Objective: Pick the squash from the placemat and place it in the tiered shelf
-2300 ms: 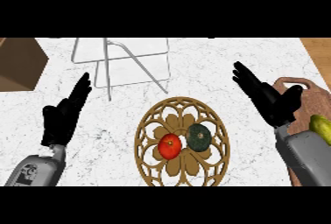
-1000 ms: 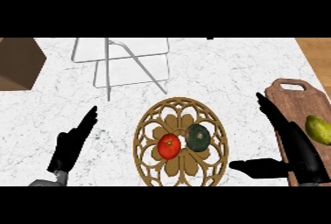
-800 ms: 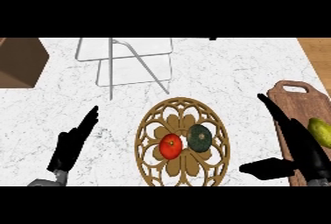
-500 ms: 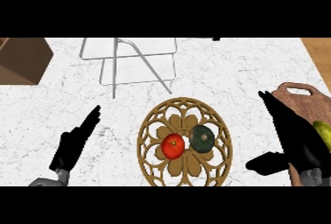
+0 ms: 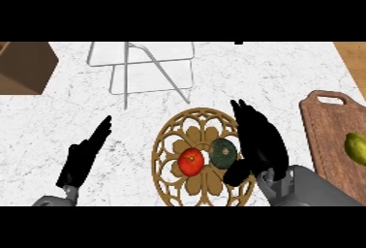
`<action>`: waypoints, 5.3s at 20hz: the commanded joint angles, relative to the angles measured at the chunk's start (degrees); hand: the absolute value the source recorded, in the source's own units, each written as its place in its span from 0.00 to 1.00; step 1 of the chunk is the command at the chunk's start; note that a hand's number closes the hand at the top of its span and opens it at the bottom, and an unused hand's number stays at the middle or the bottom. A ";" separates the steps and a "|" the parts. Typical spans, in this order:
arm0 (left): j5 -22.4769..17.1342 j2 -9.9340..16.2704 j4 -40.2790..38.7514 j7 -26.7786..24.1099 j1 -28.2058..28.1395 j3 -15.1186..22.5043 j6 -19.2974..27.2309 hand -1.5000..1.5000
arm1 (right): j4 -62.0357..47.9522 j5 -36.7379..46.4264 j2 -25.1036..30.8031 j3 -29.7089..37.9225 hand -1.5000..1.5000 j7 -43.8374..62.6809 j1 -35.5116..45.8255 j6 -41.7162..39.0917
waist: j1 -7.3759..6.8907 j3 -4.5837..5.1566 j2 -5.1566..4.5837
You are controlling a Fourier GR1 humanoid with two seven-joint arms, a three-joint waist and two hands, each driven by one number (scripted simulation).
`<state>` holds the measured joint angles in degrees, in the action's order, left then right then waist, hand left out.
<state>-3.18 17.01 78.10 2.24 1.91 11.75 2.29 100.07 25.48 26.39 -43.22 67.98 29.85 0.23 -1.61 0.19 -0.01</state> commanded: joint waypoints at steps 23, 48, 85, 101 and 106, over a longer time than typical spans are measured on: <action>-0.43 1.14 3.26 1.96 -1.93 -2.86 -2.21 0.50 | -18.85 15.55 -20.12 1.61 0.00 12.68 -0.50 -9.79 | 1.20 -0.18 0.16; 3.15 -2.77 -6.73 -6.01 0.31 -6.61 -5.25 0.50 | -26.15 26.54 -26.27 9.05 1.00 -3.38 -2.83 -11.51 | 1.40 -0.17 -0.01; 5.21 -3.94 -0.74 1.81 1.06 -7.51 -6.78 0.50 | -1.35 34.91 -26.35 19.17 1.00 9.68 25.76 -12.85 | 1.02 -0.11 0.16; 7.62 -7.38 -0.87 0.36 1.65 -6.13 -4.55 0.50 | -51.44 35.74 -24.07 40.92 1.00 -15.68 49.55 2.10 | -0.50 -0.12 -0.64; 6.68 -6.15 -1.26 -0.61 1.88 -6.66 -6.88 0.50 | -65.09 34.92 -25.45 43.51 1.00 -21.95 53.70 8.30 | -2.04 -0.07 -1.26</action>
<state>3.54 11.02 76.98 2.56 3.66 4.94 -4.03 44.58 61.29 1.03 -2.43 50.27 79.64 4.68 -2.84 0.09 -0.95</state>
